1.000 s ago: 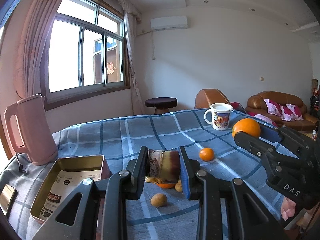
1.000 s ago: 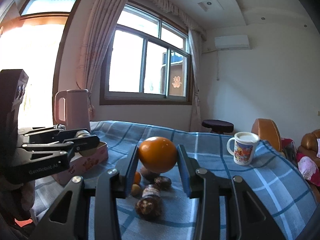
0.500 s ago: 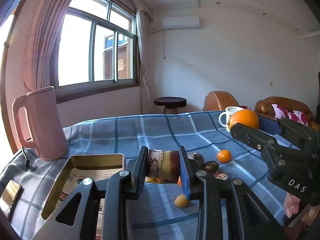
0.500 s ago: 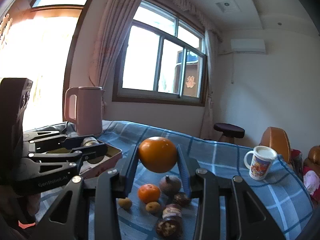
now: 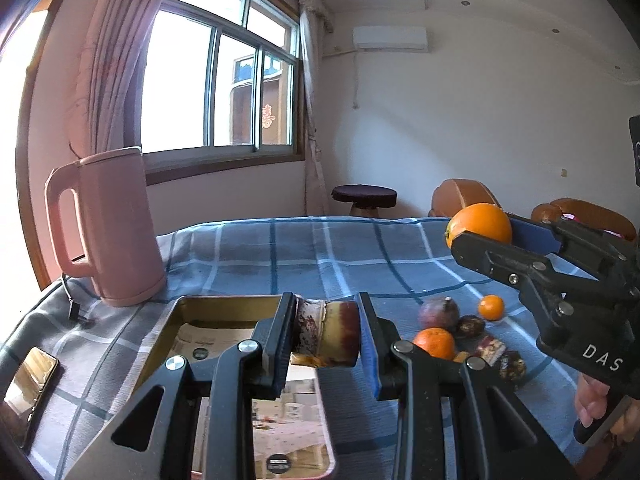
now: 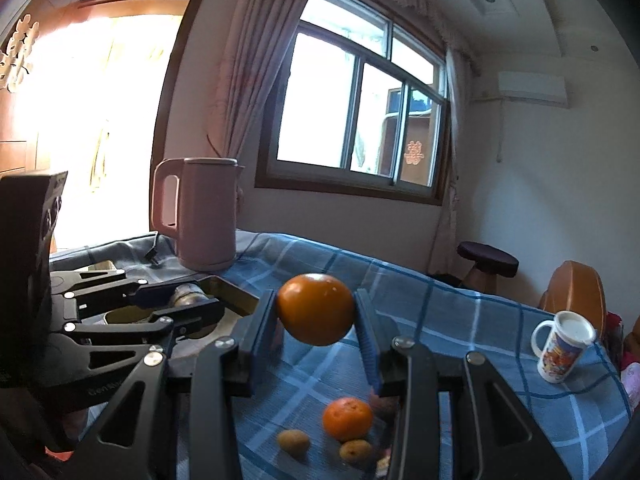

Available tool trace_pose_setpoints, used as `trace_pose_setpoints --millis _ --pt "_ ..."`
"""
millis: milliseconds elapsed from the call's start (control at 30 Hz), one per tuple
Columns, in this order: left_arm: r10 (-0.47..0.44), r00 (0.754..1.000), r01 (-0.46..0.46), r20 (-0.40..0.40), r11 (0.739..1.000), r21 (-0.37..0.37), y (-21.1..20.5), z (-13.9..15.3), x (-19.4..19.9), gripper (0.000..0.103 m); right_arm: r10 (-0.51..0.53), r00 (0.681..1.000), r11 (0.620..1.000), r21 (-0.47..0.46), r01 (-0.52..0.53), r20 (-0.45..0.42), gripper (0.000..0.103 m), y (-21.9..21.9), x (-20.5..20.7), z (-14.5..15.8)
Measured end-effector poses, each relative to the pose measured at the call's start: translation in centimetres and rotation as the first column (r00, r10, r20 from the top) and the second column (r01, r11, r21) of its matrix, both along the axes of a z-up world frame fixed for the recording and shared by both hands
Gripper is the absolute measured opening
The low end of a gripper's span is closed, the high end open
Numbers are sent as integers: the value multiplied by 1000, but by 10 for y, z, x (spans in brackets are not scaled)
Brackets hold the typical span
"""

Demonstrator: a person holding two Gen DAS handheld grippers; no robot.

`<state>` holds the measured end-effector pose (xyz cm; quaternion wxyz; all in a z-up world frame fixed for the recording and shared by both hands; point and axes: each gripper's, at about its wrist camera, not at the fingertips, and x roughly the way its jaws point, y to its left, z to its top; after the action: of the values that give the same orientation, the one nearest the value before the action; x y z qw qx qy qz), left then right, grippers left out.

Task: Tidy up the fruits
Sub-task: 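Carry the snack cake over the tin box while the right gripper carries the orange there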

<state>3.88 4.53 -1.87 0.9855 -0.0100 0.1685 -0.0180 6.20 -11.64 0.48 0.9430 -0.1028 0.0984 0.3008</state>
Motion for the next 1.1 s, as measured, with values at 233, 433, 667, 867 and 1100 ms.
trace_pose_setpoints --millis 233,433,667,867,1100 --pt "36 999 -36 -33 999 0 19 -6 9 31 35 999 999 -27 -36 -25 41 24 13 1" --pt "66 996 -66 -64 998 -5 35 -12 16 31 65 997 996 -65 -67 -41 41 44 19 0" --pt "97 991 -98 -93 995 -1 54 -15 23 31 96 993 991 -90 -102 -69 41 67 28 -4" --pt "119 985 -119 -129 993 2 69 -20 32 31 117 989 984 -122 -128 -93 41 88 33 -13" --pt "132 975 -132 -177 991 11 82 -26 42 31 129 982 976 -159 -151 -136 41 109 40 -29"
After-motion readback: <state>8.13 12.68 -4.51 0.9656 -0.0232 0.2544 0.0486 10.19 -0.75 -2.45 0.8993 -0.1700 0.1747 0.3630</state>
